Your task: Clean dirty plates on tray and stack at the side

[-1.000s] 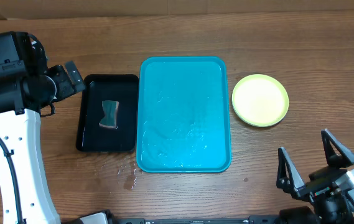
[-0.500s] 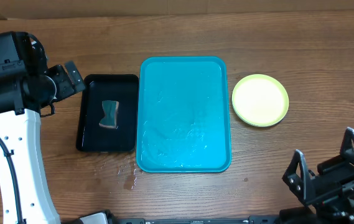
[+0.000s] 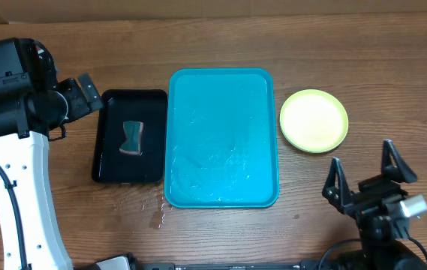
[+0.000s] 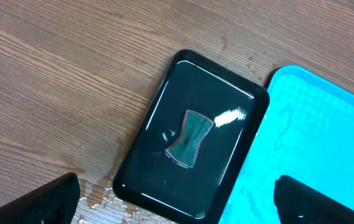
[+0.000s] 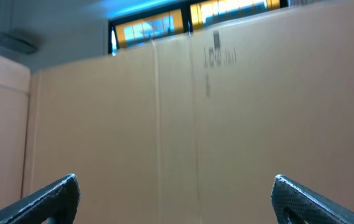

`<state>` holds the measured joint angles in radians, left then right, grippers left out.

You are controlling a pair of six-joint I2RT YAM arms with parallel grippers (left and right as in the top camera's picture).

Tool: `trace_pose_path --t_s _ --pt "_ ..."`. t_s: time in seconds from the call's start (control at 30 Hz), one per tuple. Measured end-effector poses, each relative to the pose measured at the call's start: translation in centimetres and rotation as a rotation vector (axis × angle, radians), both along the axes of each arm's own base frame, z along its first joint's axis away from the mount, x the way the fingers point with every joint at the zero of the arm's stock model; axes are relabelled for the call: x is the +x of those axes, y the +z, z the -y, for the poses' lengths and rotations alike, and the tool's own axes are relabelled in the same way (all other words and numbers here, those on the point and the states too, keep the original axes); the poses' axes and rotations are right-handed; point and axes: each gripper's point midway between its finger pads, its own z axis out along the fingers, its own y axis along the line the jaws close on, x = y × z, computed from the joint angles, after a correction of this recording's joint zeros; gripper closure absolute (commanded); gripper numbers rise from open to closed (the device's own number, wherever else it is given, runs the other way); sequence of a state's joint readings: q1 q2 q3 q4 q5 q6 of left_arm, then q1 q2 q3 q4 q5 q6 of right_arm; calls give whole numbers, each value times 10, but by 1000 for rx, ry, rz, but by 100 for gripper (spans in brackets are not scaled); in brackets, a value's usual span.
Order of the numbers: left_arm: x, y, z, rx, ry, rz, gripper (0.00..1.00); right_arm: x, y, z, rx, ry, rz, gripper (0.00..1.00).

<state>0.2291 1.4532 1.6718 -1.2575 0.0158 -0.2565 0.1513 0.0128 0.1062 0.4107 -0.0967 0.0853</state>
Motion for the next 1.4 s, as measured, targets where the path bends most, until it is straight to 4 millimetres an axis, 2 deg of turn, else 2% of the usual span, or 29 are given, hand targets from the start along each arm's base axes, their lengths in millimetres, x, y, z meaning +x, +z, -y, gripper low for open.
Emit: trace_pose_path --t_s 0.2,0.4,0.6,0.87,1.4 --pt "0 0 0 0 0 0 0 18 -41 -3 -12 2 -105 0" --pt "0 0 0 0 0 0 0 37 -95 -6 -26 10 -332 0" --pt "0 0 0 0 0 0 0 43 -153 -7 -57 8 -569 0" --pt "0 0 0 0 0 0 0 44 -155 0 -136 -42 -557 0" --pt "0 0 0 0 0 0 0 45 -156 3 -156 -63 -553 0"
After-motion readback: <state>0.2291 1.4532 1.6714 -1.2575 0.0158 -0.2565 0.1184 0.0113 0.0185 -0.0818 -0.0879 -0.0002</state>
